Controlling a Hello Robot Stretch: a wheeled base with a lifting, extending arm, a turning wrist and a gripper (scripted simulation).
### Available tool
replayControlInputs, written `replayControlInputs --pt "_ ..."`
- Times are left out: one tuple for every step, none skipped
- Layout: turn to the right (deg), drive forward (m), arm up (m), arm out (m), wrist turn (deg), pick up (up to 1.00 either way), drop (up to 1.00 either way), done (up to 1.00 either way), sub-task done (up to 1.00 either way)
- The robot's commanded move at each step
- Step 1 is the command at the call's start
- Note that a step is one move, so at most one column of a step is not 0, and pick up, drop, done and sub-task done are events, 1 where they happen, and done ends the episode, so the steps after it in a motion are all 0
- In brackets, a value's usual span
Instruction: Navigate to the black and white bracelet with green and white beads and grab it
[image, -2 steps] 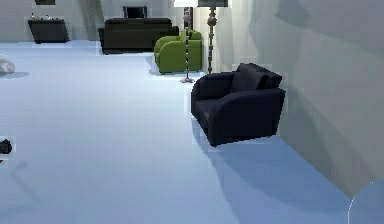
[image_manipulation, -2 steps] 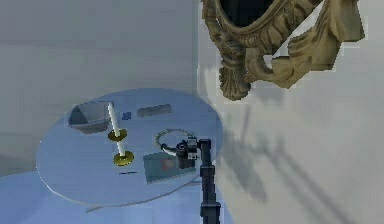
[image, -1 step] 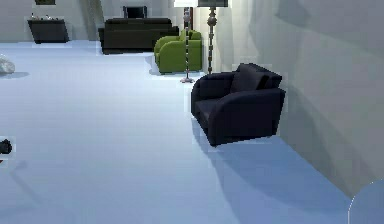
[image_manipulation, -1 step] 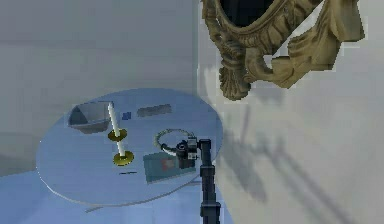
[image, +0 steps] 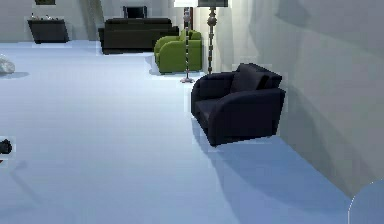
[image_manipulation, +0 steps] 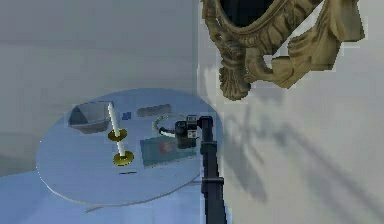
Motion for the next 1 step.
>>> replayControlInputs --pt "0.0 0.0 0.0 0.0 0.0 0.0 0.0 1.0 0.0"
